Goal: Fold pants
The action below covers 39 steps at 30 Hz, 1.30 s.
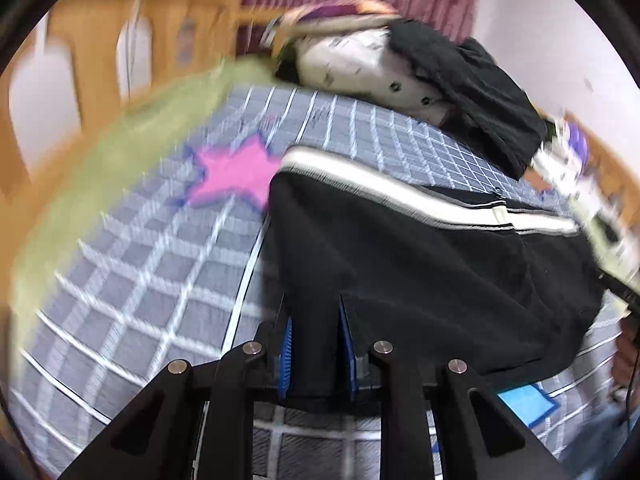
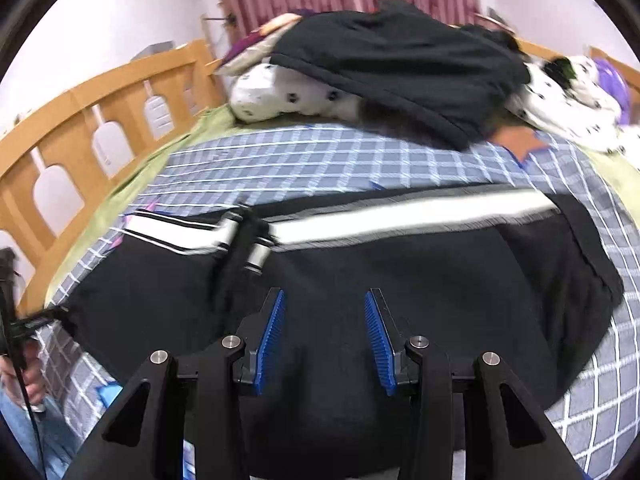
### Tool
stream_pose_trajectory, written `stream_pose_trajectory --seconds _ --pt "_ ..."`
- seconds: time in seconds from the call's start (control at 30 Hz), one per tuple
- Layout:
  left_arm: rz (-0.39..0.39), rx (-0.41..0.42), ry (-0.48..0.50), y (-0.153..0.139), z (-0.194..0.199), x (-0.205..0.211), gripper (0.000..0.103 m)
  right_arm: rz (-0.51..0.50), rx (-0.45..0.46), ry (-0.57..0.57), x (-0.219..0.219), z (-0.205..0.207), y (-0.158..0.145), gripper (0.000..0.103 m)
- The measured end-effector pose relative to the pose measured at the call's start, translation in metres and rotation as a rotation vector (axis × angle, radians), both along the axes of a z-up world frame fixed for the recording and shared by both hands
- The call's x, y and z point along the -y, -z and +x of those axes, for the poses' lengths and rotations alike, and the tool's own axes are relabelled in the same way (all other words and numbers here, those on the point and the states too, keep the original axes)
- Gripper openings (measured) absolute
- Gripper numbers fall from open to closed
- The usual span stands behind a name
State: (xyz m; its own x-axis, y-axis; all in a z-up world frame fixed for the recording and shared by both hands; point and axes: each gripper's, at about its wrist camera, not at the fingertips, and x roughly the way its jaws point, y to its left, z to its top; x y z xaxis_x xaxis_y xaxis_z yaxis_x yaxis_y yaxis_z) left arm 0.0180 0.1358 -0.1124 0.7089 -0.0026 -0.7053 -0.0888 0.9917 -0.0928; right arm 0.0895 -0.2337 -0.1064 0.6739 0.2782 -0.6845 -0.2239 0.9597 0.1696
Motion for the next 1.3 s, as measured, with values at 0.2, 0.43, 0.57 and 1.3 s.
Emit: stream_pose_trajectory --seconds 0.2,0.43,0.57,1.3 --pt "0.014 0.088 0.174 -0.054 0.009 0.085 0.017 -0.047 0.045 0.053 0.054 -0.014 0.001 0.041" --pt "-0.042 0.045 0.379 -0.039 0.024 0.203 0.017 -0.003 0.074 0.146 0.108 -0.033 -0.005 0.041" --pt "-0.098 -0.060 0.414 0.014 0.028 0.234 0.017 0.066 0.058 0.162 0.122 -0.038 -0.005 0.041" --pt "-0.095 -0.062 0.264 0.035 -0.043 0.108 0.077 0.359 -0.203 -0.154 -0.011 0.004 0.032 0.052"
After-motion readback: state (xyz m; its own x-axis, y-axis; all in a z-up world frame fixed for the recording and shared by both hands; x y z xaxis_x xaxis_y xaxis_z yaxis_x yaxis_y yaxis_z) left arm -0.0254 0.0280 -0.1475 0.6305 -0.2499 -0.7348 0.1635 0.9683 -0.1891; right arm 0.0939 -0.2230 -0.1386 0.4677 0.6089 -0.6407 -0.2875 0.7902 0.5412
